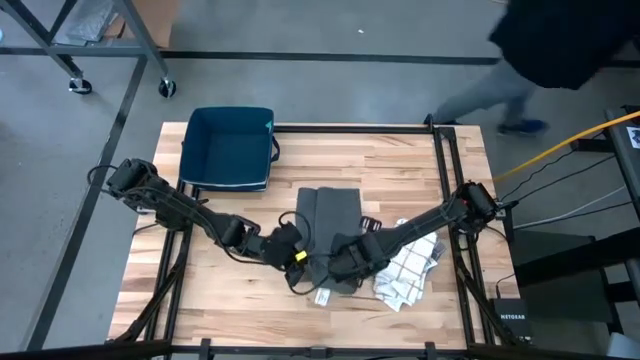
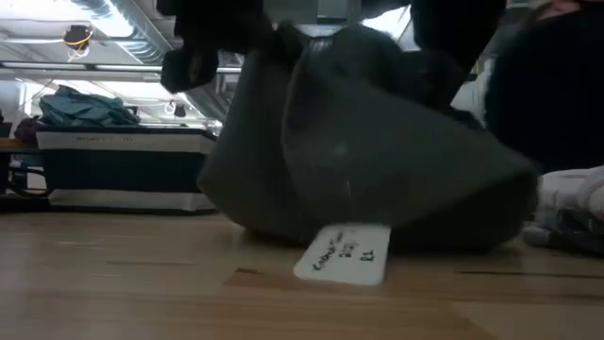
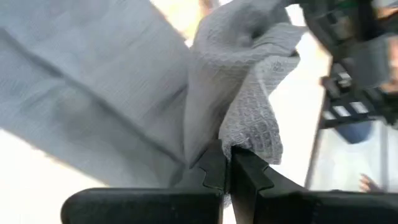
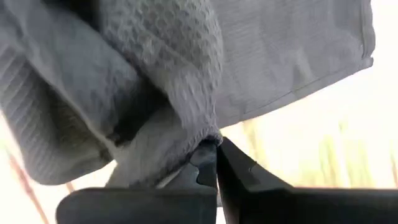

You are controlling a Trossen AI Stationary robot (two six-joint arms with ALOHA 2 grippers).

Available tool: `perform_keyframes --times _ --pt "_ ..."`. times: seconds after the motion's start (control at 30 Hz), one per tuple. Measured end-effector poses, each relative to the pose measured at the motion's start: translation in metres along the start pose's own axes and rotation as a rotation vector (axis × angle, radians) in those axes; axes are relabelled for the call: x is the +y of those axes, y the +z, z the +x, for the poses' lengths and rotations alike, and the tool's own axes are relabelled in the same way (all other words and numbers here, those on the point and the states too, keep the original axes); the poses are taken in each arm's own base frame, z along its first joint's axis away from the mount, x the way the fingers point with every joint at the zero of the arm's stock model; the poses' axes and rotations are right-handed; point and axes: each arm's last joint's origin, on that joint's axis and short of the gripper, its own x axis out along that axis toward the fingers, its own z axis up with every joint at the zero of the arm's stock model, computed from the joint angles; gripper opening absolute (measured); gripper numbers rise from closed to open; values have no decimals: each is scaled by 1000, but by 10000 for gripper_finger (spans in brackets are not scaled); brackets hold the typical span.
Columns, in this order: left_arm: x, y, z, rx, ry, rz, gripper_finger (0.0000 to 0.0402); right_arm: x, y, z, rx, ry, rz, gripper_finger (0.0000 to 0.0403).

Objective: Fold towel
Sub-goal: Fold the gray towel

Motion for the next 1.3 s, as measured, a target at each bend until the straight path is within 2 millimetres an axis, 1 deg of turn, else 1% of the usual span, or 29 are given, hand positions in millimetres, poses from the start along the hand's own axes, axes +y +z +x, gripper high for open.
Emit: perform_keyframes --times 0.17,0.3,0.4,0.57,0.73,0.87,0.93,1.03,1.13,1.23,1.3 --pt "16 5 3 32 106 7 0 -20 16 9 15 -12 -27 1" --pt "29 12 5 41 193 18 0 -38 28 28 36 4 -40 1" --pt "37 17 6 38 251 60 0 -51 33 45 57 18 -36 1" --pt "50 28 9 43 311 135 0 -65 31 64 131 31 -4 1" --pt "62 35 18 58 352 205 0 -63 27 72 138 40 -6 8" --pt "71 33 31 99 388 271 2 -61 24 81 122 49 -3 36" --pt "74 31 36 119 399 309 13 -61 22 85 122 50 -3 56" --pt "75 28 43 134 402 346 42 -61 19 90 127 47 -5 93" --pt "76 26 47 139 403 371 80 -62 15 94 146 37 -9 137" --pt "80 29 48 129 429 391 115 -63 13 96 159 26 -13 177" --pt "83 32 48 113 455 389 132 -65 11 96 169 4 -21 197"
